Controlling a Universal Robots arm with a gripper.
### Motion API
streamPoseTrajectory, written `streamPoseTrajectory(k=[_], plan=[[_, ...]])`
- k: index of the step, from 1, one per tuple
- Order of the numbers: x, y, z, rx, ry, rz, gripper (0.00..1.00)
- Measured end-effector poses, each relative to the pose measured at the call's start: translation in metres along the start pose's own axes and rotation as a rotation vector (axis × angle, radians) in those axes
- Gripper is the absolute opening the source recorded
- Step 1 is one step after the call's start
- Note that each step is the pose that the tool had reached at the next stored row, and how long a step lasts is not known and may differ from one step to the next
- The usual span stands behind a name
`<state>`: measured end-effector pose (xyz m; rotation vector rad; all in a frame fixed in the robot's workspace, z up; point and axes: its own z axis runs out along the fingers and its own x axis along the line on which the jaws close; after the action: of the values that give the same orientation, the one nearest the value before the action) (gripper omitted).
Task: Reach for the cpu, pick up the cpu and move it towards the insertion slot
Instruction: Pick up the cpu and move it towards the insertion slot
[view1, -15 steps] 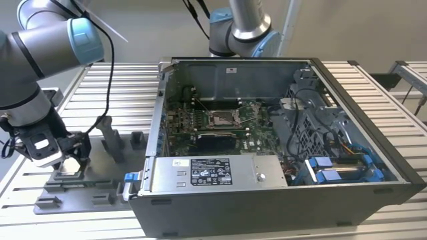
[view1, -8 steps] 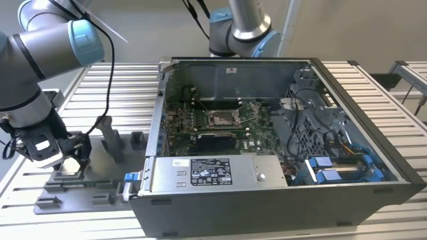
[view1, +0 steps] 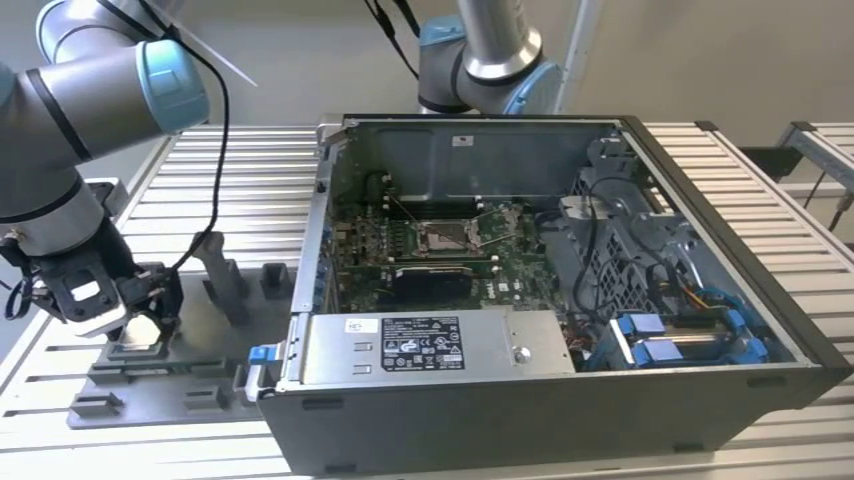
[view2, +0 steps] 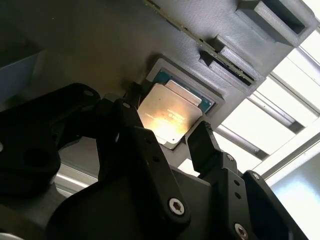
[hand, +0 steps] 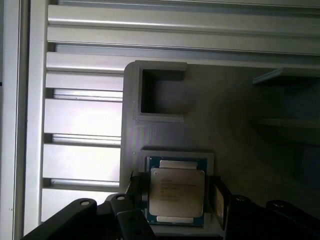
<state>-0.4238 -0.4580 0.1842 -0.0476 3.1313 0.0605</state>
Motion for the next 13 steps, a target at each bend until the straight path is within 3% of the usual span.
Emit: streamPoseTrajectory(k=[7, 8, 13], plan=[[0.0000, 0.0000, 0.0001, 0.0000, 0.0000, 0.000, 1.00], [0.0000, 0.0000, 0.0001, 0.0000, 0.0000, 0.000, 0.00], [0.0000, 0.0000, 0.0001, 0.0000, 0.0000, 0.000, 0.00]])
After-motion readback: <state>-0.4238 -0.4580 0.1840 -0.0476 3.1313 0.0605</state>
